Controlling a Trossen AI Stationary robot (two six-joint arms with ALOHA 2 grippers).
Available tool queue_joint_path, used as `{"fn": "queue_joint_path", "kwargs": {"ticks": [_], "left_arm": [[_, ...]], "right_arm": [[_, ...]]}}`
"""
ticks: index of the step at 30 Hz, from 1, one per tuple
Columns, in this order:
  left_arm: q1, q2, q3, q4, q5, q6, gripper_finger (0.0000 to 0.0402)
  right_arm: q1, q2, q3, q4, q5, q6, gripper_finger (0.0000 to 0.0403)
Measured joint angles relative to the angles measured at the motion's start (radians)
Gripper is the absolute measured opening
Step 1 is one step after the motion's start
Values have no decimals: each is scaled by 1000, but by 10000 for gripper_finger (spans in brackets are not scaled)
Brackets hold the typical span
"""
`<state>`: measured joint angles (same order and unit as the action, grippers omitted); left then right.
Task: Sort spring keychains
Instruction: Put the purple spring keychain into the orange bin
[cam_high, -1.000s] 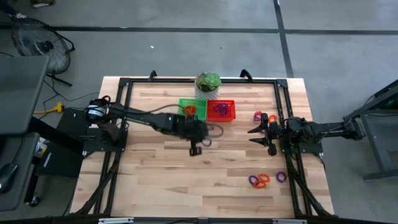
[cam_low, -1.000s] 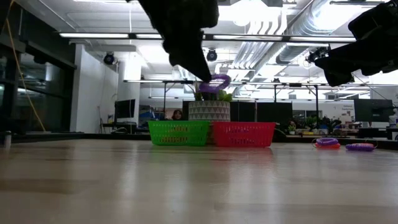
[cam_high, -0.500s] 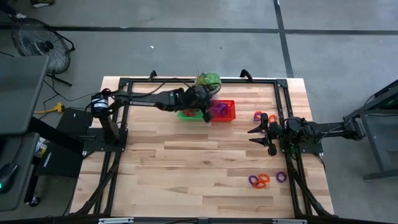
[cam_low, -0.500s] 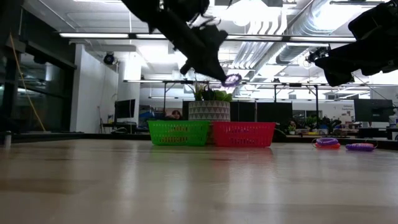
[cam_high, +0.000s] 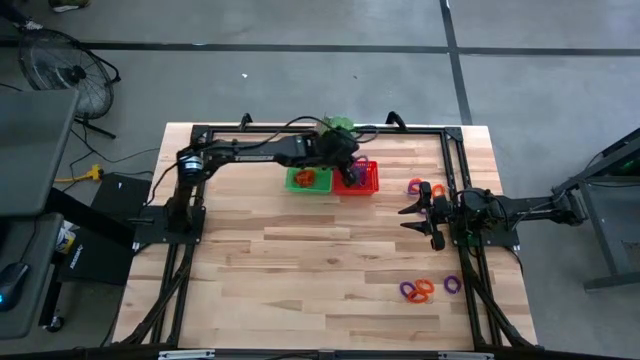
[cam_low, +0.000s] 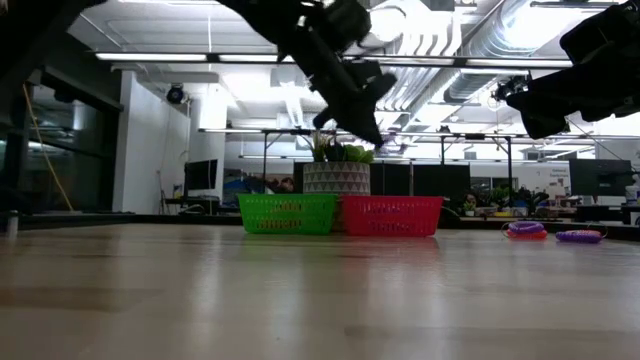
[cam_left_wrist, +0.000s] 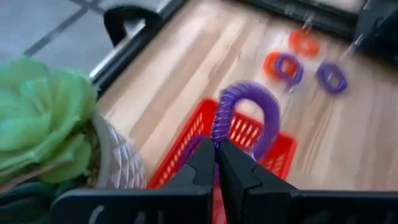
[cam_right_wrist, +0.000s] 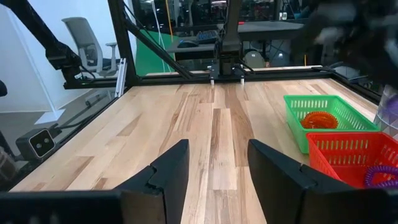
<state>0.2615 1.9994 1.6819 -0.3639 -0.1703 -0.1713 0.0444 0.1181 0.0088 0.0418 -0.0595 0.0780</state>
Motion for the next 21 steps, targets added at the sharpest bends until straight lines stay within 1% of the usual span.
{"fn": "queue_joint_path", "kwargs": {"ticks": [2,5,8,12,14,15,18,21], "left_arm": [[0,36,60,-108,-5,11,0],[0,92,150,-181,-3,36,0],[-6,134,208,-262,-7,45,0],[-15,181,241,-281,-5,62,0],[-14,186,241,-317,-4,63,1],[-14,186,241,-308,-3,63,3],[-15,180,242,-301,-5,62,22],[-15,181,242,-307,-5,62,51]], "right_arm": [[0,0,0,0,0,0,160],[0,0,0,0,0,0,163],[0,0,0,0,0,0,162],[0,0,0,0,0,0,157],[0,0,0,0,0,0,156],[0,0,0,0,0,0,156],[0,0,0,0,0,0,158],[0,0,0,0,0,0,162]]}}
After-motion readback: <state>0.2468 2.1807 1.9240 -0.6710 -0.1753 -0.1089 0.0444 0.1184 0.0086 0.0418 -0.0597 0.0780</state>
